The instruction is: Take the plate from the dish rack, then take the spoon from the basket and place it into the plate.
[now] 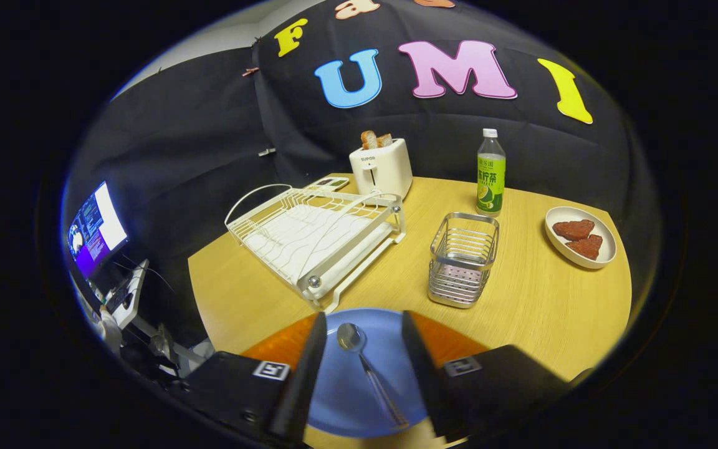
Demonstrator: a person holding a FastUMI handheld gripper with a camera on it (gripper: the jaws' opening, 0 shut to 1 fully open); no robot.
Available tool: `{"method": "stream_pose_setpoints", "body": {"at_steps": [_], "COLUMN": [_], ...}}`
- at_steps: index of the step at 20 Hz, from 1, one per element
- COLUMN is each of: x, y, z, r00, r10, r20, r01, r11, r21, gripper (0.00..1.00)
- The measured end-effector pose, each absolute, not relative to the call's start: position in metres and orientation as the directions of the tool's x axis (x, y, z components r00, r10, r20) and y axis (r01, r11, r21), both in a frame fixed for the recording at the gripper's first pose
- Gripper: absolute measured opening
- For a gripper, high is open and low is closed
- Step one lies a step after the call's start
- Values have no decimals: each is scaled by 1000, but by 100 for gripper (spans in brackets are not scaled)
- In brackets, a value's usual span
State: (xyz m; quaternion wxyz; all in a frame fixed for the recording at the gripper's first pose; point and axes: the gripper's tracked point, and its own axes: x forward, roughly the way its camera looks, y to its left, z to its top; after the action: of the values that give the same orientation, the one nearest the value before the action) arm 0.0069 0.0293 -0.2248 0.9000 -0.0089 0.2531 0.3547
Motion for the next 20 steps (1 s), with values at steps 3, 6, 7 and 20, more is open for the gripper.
{"method": "stream_pose_setpoints", "body": {"at_steps": [3, 6, 7, 20], "x": [16, 21, 22, 23], "y": [23, 17, 16, -4], "z": [-203, -173, -160, 37], "r00": [669, 716, 733, 970], "r10": [614, 591, 580, 239], "r20": [-418, -373, -355, -33], "r01": [-631, -607, -591, -238], "r11": [767, 790, 802, 971], "r21": [115, 88, 89, 16], "gripper": [98, 98, 98, 98]}}
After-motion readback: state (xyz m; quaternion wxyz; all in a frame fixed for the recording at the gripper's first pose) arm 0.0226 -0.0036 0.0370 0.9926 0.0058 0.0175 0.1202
